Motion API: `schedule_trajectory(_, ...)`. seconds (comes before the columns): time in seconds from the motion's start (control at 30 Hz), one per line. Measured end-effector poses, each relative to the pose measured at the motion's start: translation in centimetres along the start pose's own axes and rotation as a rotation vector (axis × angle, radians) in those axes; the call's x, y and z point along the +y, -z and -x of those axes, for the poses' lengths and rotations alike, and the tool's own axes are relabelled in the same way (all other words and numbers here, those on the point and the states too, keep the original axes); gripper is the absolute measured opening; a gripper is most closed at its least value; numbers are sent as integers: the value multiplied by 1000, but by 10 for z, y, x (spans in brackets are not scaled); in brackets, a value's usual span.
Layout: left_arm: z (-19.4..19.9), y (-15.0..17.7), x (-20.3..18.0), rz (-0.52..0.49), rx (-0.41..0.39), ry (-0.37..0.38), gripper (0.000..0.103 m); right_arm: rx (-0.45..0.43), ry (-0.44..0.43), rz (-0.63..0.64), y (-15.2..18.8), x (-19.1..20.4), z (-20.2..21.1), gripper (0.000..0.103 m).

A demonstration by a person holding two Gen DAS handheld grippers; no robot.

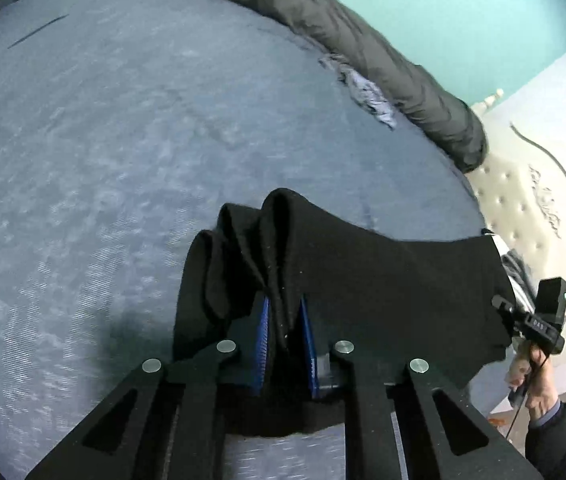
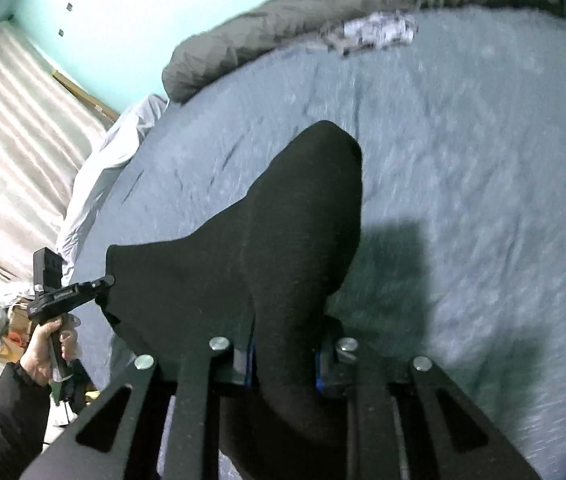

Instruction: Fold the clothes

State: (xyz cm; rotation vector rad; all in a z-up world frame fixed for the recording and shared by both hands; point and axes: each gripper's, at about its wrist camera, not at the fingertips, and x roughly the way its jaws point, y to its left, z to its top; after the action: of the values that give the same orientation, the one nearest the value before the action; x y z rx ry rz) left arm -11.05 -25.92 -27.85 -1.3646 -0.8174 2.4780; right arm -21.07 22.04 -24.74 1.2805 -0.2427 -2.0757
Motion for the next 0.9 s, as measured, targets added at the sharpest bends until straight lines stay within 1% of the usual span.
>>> schedule_trajectory(0.07,-4,-4,-15,-5,-6,28,16,-26,22,-2,-9,-11,20,19)
schedule_trajectory(0.17,-24,-11,-47,-20,0,69,16,-52,59,2,-18,-30,45,19)
schedule_trajectory(0.23,-42,-13,-70,-40,15,92,16,-57,89,-8,-20,-47,59,19)
schedule_trajectory(0.37,-79,-12,-104,-53,52,120,16,-57,149,-43,-18,-89,79,19)
schedule_trajectory(0.47,-109,-6,-121,-58,88,118,16,-46,183,-72,-11,-119,78,19)
schedule_trajectory(0.57,-130,0,-131,-67,103,99,16,-24,206,-102,-4,-149,68,20)
schedule_trajectory(0.63,-136,1,-130,-66,107,87,16,-12,208,-121,3,-166,57,20)
schedule_trajectory(0.7,-142,2,-129,-64,112,75,17,-8,207,-130,5,-174,49,20)
schedule_trajectory(0.73,-144,3,-127,-71,116,62,18,-6,207,-134,6,-178,45,21)
schedule_trajectory(0.77,-145,4,-124,-71,122,55,22,2,212,-136,6,-182,41,23)
schedule_trajectory(0.83,-146,5,-118,-66,133,42,26,28,239,-138,6,-187,34,35)
schedule_trajectory(0.87,-147,6,-115,-63,141,38,29,42,264,-134,6,-189,32,39)
schedule_trajectory(0.9,-145,8,-113,-67,135,32,32,46,299,-127,6,-189,32,45)
